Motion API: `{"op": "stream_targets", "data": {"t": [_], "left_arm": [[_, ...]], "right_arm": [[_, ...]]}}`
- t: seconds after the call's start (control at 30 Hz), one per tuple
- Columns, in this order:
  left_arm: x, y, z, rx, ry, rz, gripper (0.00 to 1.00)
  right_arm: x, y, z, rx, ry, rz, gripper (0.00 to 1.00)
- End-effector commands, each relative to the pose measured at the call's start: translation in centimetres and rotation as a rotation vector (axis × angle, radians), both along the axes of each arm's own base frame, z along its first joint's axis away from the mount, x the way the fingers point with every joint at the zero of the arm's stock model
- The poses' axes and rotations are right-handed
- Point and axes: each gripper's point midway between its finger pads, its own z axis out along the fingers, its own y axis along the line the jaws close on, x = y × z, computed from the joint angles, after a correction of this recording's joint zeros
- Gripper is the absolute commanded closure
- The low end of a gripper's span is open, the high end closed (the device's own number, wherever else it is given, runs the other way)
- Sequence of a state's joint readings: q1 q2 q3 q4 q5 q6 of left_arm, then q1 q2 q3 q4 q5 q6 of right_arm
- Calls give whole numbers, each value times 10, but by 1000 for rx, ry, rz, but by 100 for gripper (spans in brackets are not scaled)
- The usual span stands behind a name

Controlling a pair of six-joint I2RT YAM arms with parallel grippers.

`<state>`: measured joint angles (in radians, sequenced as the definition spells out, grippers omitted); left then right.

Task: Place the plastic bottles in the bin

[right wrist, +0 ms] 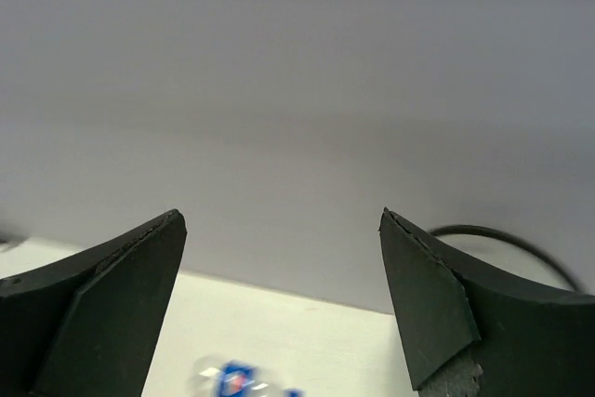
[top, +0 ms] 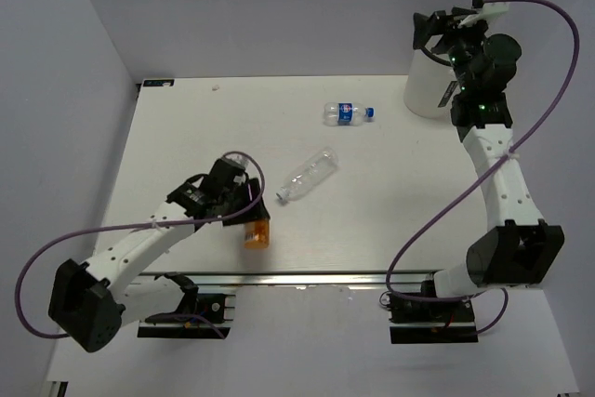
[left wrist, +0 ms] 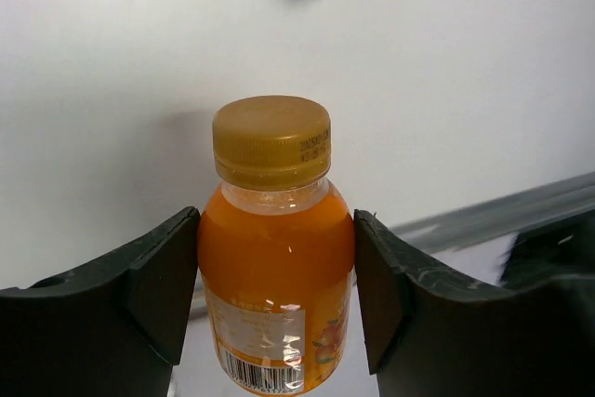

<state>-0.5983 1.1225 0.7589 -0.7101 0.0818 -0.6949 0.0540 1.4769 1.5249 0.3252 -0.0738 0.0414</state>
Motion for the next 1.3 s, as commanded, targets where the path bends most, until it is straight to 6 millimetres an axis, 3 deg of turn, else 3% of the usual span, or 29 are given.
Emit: {"op": "stream_targets", "data": {"t": [0.0,0.03,0.07,0.1,0.13,0.17,0.2,0.23,0.3,0.4,0.43,0.47,0.5,0.6,0.63,0.8,0.87,0.93,1.13,1.2,1.27], "left_arm": [[61,-3,100,-54,-393,59,100],[78,-13,134,-138,-545,62,100],[82,-20,139,-180,-595,44,100],[94,-36,171,-282,-730,12,100],[97,-46,177,-288,-796,-75,100],[95,-59,180,-315,-833,-173,100],[87,-81,196,-387,-902,-322,100],[93,-92,185,-352,-921,-424,100],[87,-113,189,-362,-960,-626,100],[110,-125,160,-259,-956,-736,100],[120,-128,167,-215,-1000,-765,100],[129,-133,155,-195,-976,-784,100],[128,-134,149,-186,-949,-812,100],[130,-143,163,-228,-1016,-832,100],[125,-144,158,-249,-1010,-844,100],[129,-142,160,-244,-1033,-808,100],[130,-142,158,-241,-1029,-808,100],[131,-143,157,-239,-1027,-809,100],[139,-143,160,-232,-1035,-761,100],[141,-144,162,-235,-1030,-759,100],[140,-144,167,-243,-1042,-755,100]], "right_arm": [[-45,72,-12,61,85,388,11],[-58,91,-28,103,142,514,11],[-68,102,-32,129,165,581,11],[-76,113,-37,152,184,648,11],[-91,130,-57,148,239,773,11],[-98,138,-64,161,271,836,11],[-107,148,-70,226,327,908,11],[-116,156,-87,244,385,972,11],[-129,173,-97,280,427,1062,11],[-155,199,-121,257,499,1186,11],[-158,204,-125,242,496,1194,11],[-168,216,-136,233,517,1218,11],[-169,222,-141,229,526,1214,11],[-157,230,-166,248,574,1103,11],[-155,232,-169,260,572,1082,11],[-157,242,-193,282,629,1049,12],[-149,242,-206,292,654,968,12],[-142,239,-211,306,667,915,14],[-150,252,-216,264,676,912,24],[-145,251,-219,266,685,874,34],[-138,247,-219,265,685,824,57]]}}
